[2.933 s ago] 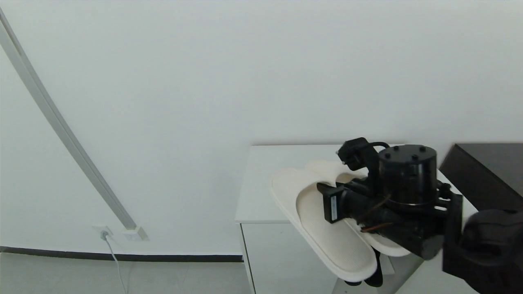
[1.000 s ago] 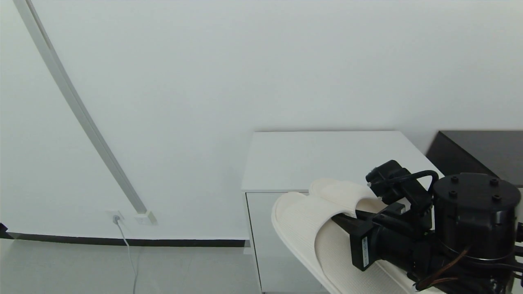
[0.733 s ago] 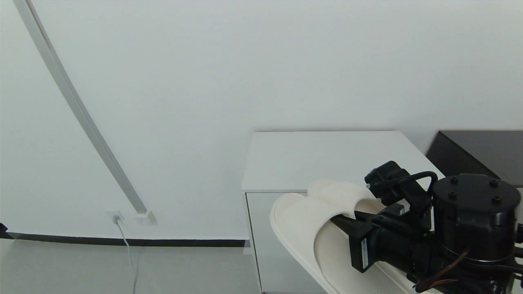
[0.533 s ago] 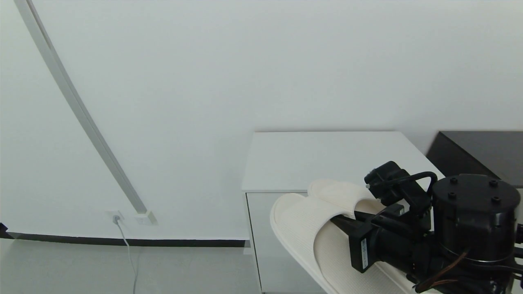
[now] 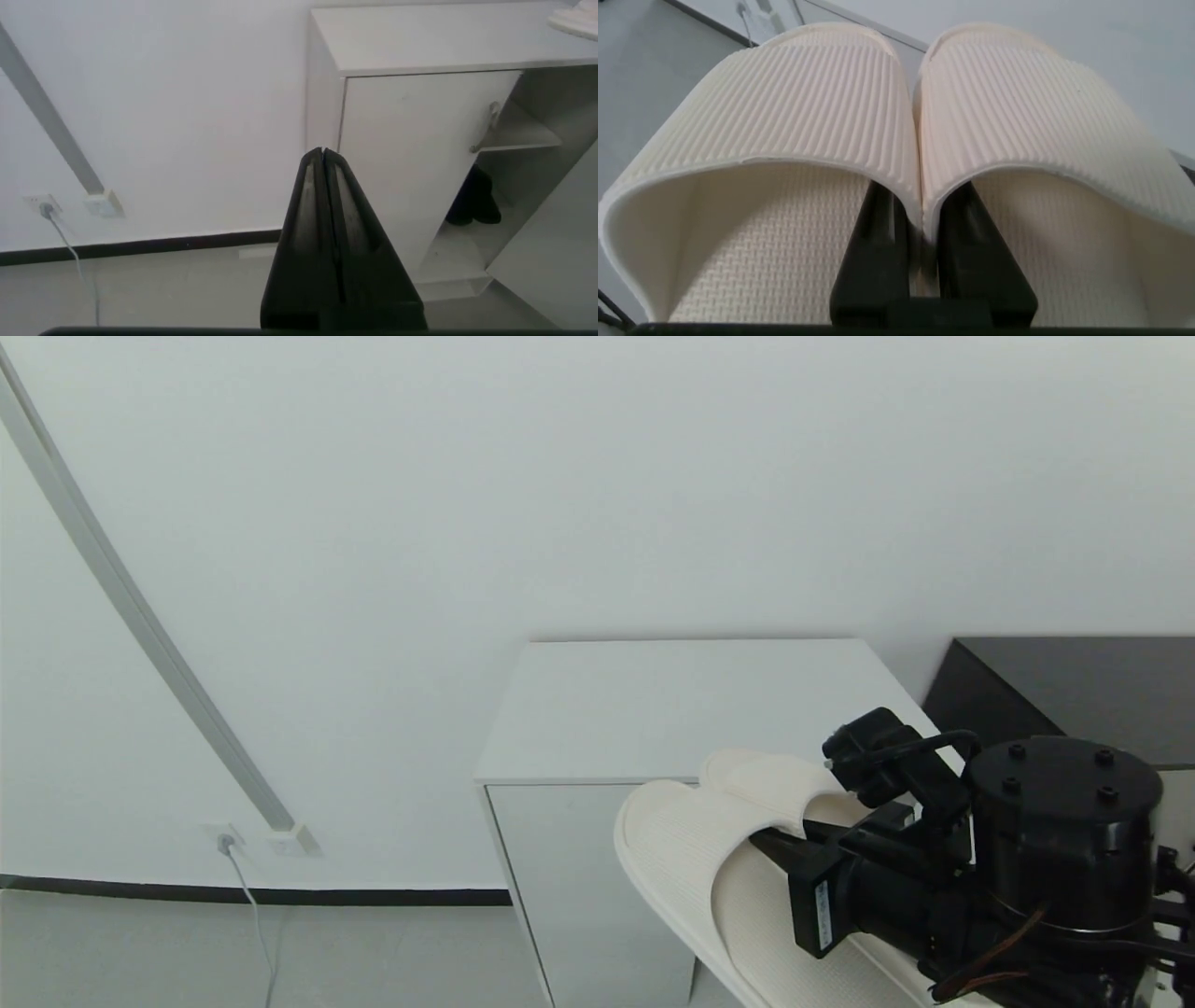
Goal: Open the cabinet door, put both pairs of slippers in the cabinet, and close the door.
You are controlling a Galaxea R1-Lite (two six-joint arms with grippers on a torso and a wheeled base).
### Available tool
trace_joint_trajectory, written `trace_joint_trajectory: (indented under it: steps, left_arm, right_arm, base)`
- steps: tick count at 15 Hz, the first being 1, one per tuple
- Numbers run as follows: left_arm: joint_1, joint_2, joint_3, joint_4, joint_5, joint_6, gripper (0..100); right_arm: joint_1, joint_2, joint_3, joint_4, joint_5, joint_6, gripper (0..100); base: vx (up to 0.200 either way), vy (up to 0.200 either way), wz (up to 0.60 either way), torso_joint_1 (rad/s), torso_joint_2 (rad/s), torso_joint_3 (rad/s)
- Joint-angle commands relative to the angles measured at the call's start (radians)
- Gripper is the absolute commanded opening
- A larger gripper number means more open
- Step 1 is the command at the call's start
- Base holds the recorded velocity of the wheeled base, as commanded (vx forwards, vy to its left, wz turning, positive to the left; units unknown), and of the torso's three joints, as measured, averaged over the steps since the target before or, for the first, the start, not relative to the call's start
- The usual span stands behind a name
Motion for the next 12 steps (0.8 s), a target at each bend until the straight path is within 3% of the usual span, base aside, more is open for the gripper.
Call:
trace_joint_trajectory:
  steps: [1, 8, 12]
  left_arm:
    - [0.000, 0.001, 0.000, 0.000, 0.000, 0.000, 0]
    - [0.000, 0.001, 0.000, 0.000, 0.000, 0.000, 0]
    - [0.000, 0.001, 0.000, 0.000, 0.000, 0.000, 0]
  right_arm:
    - [0.001, 0.004, 0.001, -0.001, 0.000, 0.000, 0]
    - [-0.001, 0.020, 0.031, -0.087, -0.015, 0.000, 0]
    - [-0.001, 0.027, 0.047, -0.103, -0.015, -0.001, 0]
  base:
    - [0.000, -0.200, 0.00, 0.002, 0.00, 0.007]
    - [0.000, -0.200, 0.00, 0.003, 0.00, 0.002]
    - [0.000, 0.000, 0.00, 0.000, 0.00, 0.000]
